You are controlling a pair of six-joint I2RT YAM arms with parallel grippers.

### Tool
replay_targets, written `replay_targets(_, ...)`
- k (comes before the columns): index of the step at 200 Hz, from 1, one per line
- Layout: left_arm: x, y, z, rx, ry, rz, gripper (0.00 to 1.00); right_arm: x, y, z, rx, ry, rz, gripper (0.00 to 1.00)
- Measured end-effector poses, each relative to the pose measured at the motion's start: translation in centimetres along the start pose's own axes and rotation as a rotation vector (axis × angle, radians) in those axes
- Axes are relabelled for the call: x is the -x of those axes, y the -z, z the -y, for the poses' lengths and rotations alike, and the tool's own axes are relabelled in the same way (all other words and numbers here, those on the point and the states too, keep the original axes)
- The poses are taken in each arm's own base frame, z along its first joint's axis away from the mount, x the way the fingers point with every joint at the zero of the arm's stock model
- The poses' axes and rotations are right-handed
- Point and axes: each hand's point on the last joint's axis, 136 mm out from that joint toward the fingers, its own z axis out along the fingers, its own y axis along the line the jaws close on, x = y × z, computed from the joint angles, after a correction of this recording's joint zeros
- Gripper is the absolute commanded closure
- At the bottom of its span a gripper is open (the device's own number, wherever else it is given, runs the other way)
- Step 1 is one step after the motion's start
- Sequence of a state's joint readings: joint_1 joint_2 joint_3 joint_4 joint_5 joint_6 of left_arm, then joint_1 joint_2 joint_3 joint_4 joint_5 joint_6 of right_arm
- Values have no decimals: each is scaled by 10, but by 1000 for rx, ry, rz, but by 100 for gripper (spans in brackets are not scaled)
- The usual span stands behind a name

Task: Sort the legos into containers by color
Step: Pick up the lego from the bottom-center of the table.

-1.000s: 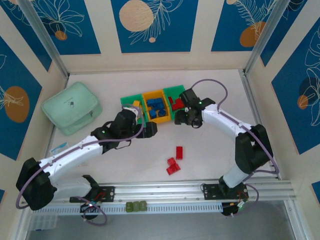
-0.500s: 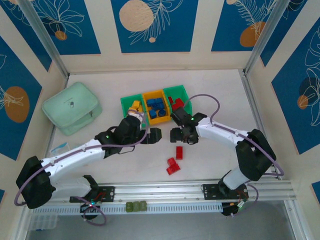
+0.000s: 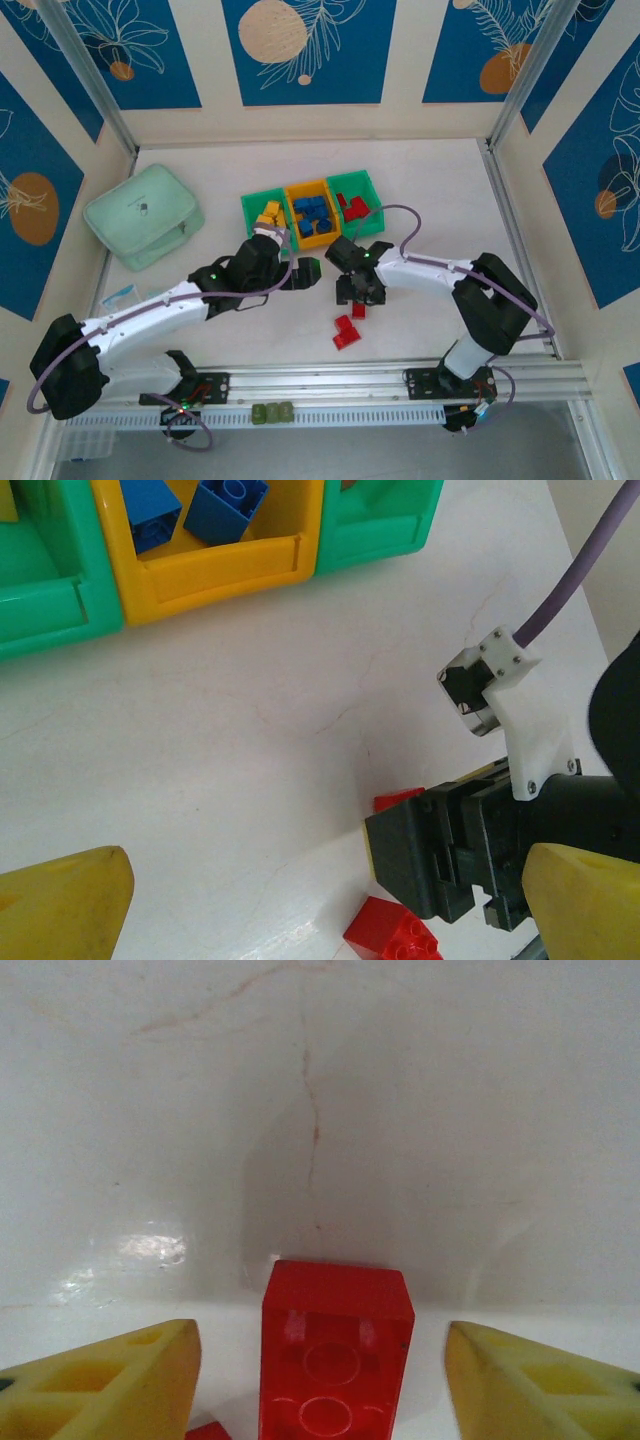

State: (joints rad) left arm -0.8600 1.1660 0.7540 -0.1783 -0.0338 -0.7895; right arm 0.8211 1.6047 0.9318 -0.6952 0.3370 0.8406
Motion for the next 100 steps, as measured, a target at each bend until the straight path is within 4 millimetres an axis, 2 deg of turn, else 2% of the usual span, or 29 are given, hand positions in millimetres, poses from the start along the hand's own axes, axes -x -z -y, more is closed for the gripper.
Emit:
replay_targets(74, 0, -1, -1, 3, 0, -1, 1, -1, -8, 0, -6, -5, -5, 61)
replay_targets(100, -1, -2, -1, 5, -1, -4, 1, 0, -8, 0, -4, -1, -4, 65)
